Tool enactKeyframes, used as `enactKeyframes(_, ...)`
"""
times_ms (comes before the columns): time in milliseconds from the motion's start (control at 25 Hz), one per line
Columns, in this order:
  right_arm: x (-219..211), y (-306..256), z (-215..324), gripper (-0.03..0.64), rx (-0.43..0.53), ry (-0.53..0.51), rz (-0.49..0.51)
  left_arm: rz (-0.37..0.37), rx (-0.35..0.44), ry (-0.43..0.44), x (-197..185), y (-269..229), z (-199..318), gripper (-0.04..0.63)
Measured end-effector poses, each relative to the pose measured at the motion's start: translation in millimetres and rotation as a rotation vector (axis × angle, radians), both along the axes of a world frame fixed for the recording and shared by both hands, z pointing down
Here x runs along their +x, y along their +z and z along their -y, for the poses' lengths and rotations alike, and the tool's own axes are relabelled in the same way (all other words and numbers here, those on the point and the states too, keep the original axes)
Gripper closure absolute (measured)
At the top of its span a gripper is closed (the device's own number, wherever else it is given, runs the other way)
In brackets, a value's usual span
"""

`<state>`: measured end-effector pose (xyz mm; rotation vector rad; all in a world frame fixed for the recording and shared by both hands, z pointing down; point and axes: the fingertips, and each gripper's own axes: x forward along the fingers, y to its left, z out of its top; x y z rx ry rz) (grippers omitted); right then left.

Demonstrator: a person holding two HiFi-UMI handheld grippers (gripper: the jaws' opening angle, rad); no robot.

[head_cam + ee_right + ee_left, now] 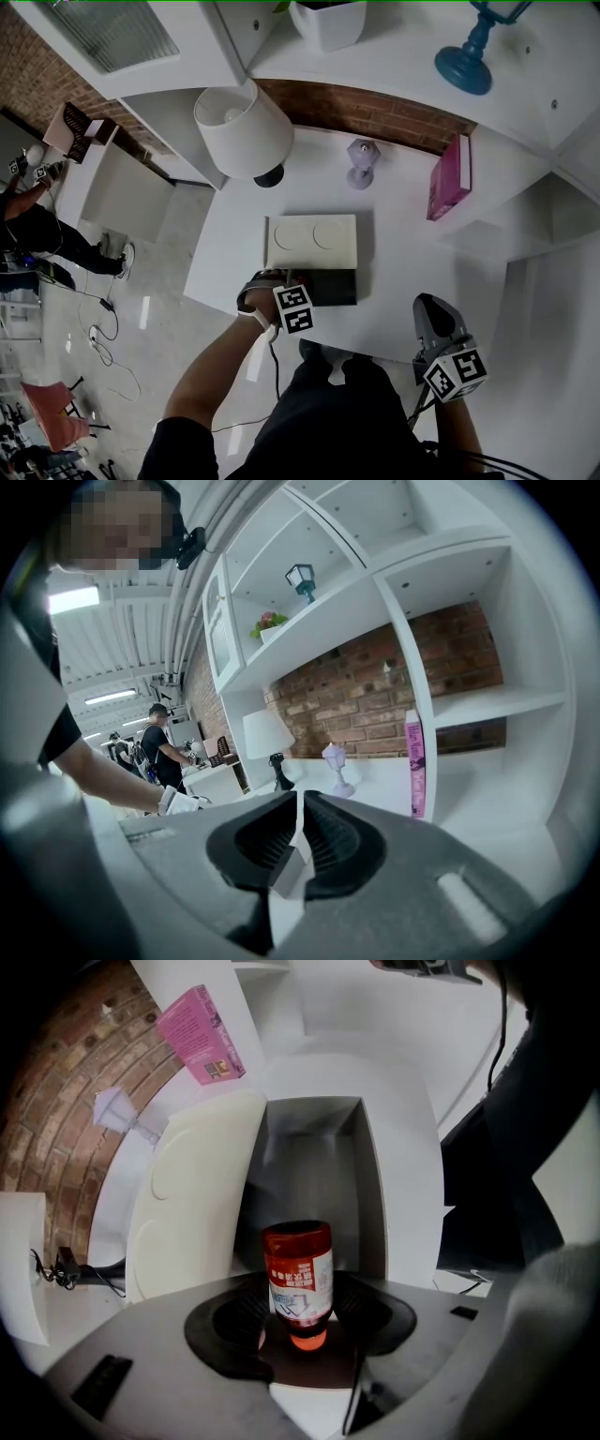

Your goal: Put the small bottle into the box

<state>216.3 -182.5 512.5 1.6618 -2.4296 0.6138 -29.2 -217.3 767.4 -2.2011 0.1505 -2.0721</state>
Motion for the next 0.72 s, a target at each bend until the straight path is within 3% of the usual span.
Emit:
enactKeyframes(120, -2, 0, -1, 0.595, 0.001, -0.007, -0.001, -0.007, 0.001, 0.007, 1, 1, 1, 0.385)
enactKeyframes(320, -7, -5, -4, 0.591, 0.024, -0.034, 0.001, -0.082, -0.016, -0.038, 6, -9, -1, 0.385)
enactKeyframes(560, -10, -9, -6, 0.591, 0.036, -0.040, 0.002, -0.117, 0.045, -0.056, 0, -30, -1, 0.383)
enactKeyframes(720, -11, -16, -6, 0.591, 0.050, -0.036, 0.003, -0.178, 0.117, -0.109, -5, -66, 1, 0.383)
